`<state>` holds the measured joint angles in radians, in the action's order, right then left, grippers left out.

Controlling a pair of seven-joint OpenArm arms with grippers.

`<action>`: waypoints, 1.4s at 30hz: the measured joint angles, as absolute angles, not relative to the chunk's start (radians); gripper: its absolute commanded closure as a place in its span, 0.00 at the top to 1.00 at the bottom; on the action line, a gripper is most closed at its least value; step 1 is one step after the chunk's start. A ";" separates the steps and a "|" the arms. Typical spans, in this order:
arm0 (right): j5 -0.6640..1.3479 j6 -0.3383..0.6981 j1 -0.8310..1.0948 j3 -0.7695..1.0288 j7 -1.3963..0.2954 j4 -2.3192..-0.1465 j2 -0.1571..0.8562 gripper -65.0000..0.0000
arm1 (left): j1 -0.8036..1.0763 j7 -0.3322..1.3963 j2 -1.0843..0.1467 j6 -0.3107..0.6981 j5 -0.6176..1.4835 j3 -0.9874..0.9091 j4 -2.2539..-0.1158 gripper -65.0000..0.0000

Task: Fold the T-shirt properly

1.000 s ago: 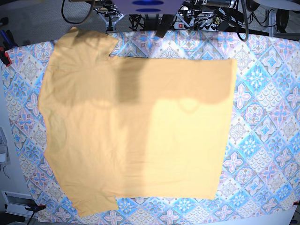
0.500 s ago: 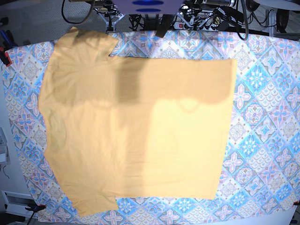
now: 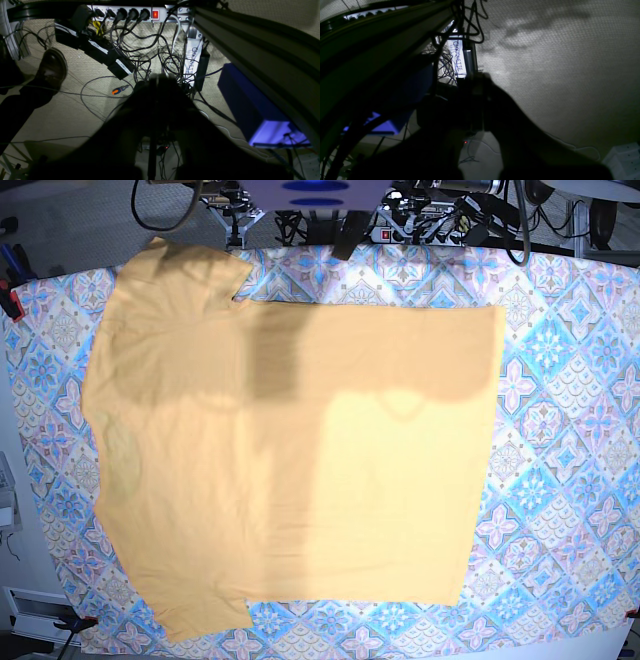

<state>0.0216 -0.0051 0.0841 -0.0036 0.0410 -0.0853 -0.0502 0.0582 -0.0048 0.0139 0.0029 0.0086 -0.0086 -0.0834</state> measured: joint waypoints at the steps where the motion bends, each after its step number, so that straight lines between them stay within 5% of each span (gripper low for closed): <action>1: 0.022 -0.005 0.084 -0.004 0.041 -0.085 -0.050 0.00 | 0.058 -0.005 0.014 0.003 0.008 -0.009 -0.083 0.00; 25: 0.010 -0.005 0.208 -0.004 0.047 -0.178 0.017 0.00 | 0.144 -0.008 -0.043 0.005 0.009 -0.009 -0.093 0.00; 42: 0.010 0.005 0.515 -0.131 0.043 -0.575 0.091 0.00 | 0.460 -0.006 -0.120 0.002 0.007 -0.009 -0.514 0.00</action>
<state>0.0105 0.0048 0.5152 -0.1307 0.0429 -0.5747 0.0910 0.4603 -0.0063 -0.1204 0.0025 0.0074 -0.0086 -0.5137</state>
